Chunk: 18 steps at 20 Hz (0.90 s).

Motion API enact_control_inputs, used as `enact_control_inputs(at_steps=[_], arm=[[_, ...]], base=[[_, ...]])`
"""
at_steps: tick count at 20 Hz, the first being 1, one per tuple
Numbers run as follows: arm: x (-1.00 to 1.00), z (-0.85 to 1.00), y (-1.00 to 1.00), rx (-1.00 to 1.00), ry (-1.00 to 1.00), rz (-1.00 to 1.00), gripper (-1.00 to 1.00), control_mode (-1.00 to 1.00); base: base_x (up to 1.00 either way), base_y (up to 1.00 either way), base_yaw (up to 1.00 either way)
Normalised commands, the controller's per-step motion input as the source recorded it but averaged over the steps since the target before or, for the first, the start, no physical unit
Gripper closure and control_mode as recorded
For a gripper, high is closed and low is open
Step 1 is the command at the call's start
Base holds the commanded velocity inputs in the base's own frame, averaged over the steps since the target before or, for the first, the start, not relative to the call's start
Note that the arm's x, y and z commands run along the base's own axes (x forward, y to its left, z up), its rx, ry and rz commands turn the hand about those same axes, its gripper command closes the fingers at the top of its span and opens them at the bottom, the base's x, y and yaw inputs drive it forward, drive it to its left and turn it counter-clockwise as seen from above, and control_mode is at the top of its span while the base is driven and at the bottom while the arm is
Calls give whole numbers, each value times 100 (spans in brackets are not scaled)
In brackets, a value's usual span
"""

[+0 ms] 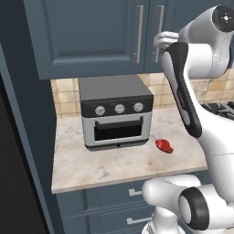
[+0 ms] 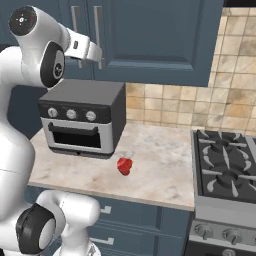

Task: Retrieve the tupperware from the cabinet, then place the raw meat into the tupperware to avoid contamination.

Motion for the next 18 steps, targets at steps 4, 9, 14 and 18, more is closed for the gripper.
enact_control_inputs(at_steps=[4,9,14,18], arm=[[20,9,0,6,-7,7,-100,-100],[23,0,0,-1,0,1,-100,-100],[27,-1,-12,-4,0,0,-100,-100],[41,-7,-1,-3,0,-2,-100,-100]], base=[[0,0,0],[0,0,0],[0,0,0],[0,0,0]])
